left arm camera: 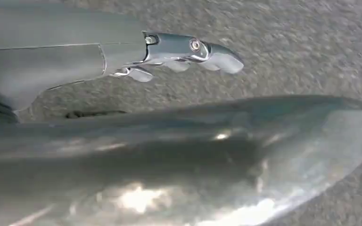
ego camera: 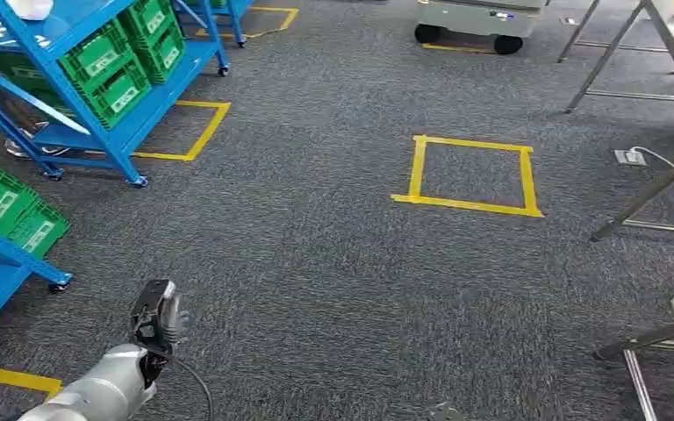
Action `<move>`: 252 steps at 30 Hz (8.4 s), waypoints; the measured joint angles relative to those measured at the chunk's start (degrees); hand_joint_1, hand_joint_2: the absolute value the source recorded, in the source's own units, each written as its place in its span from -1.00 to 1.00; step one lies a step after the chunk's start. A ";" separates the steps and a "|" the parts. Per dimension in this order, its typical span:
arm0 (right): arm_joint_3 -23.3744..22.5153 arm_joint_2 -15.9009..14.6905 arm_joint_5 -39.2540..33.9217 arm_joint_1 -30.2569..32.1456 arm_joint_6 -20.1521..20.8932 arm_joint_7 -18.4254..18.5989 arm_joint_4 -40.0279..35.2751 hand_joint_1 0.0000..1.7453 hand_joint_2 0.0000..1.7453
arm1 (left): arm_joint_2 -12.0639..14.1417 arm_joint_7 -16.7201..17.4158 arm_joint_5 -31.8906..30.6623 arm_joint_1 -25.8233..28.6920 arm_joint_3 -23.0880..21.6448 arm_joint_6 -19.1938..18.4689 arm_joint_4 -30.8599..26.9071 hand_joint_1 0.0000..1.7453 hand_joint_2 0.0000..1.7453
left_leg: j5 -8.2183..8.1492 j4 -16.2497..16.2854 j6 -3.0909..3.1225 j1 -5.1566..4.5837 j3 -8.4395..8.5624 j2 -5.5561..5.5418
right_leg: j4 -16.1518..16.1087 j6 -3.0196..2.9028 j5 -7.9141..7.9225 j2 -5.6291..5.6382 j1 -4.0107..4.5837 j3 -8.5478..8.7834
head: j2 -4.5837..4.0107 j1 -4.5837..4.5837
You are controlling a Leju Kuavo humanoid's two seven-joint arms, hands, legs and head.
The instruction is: Take the parts from the cabinet and place them on the table.
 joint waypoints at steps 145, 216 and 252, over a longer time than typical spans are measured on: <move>10.10 0.50 -18.75 0.22 0.09 -6.16 -0.22 -1.00 -1.00 | 1.47 -5.05 1.77 5.57 -3.67 -3.67 -5.14 -1.00 -1.00 | -14.65 15.23 -2.36 0.61 -1.07 -3.83 | 1.37 -2.02 3.06 7.71 -1.07 -5.01 | 0.00 0.02; 13.88 0.31 -27.91 -0.32 -1.33 -7.10 -0.81 -1.00 -1.00 | 0.85 -6.01 5.99 6.23 -4.20 0.96 -5.66 -1.00 -1.00 | 0.63 -0.06 -0.04 0.46 -0.52 -3.72 | -0.07 0.21 0.55 7.63 -0.48 -0.94 | 0.00 -0.17; 13.73 0.31 -32.23 -0.60 -3.43 -12.32 -1.44 -1.00 1.00 | -0.57 -10.74 9.21 6.72 -3.45 6.98 -6.82 -1.00 -1.00 | 0.64 -0.06 -0.04 0.44 -0.52 -3.72 | -0.06 0.21 0.56 7.64 -0.48 -0.92 | 0.00 -0.20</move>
